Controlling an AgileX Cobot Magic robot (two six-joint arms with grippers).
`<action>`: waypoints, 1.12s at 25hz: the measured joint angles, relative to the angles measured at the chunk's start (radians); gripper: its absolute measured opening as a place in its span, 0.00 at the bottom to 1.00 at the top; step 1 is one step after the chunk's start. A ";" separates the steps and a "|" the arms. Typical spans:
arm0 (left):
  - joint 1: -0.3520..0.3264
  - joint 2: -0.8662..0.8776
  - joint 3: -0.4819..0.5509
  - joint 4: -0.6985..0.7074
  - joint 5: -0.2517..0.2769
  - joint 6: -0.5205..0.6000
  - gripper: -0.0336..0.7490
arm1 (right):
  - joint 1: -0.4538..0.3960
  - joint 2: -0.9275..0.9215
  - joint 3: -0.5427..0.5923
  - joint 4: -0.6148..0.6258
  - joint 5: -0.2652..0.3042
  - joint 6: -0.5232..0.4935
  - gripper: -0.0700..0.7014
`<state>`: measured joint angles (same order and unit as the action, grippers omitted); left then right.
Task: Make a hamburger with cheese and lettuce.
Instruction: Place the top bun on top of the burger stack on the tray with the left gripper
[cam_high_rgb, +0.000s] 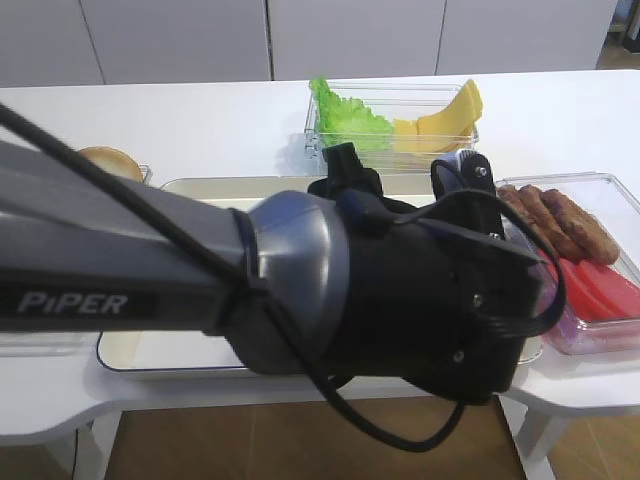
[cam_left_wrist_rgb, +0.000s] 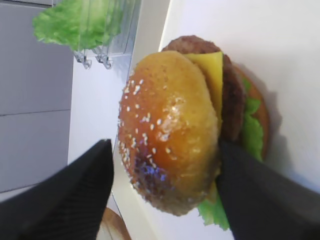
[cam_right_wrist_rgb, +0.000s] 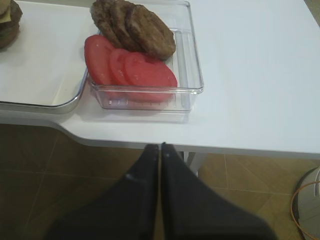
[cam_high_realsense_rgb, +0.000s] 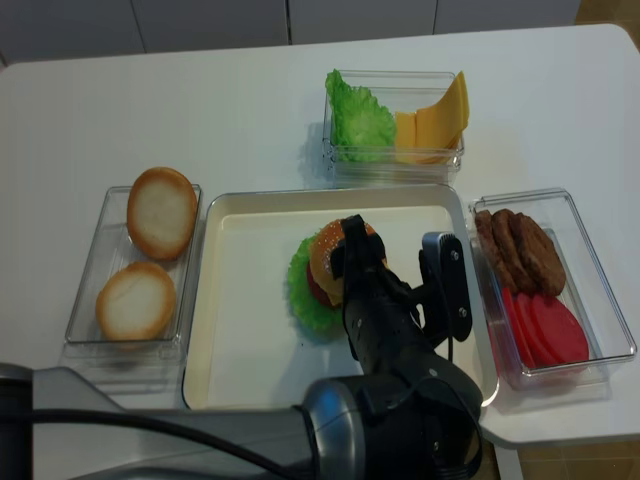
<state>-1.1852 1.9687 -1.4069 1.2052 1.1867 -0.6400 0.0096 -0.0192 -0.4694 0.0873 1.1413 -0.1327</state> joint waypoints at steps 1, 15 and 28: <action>0.000 0.000 0.000 0.000 0.000 -0.002 0.64 | 0.000 0.000 0.000 0.000 0.000 0.000 0.12; -0.009 0.000 0.000 -0.006 0.000 -0.002 0.76 | 0.000 0.000 0.000 0.000 0.000 0.000 0.12; -0.009 0.000 0.000 -0.026 0.000 -0.006 0.79 | 0.000 0.000 0.000 0.000 0.000 0.000 0.12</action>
<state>-1.1943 1.9687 -1.4069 1.1792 1.1867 -0.6462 0.0096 -0.0192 -0.4694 0.0873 1.1413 -0.1327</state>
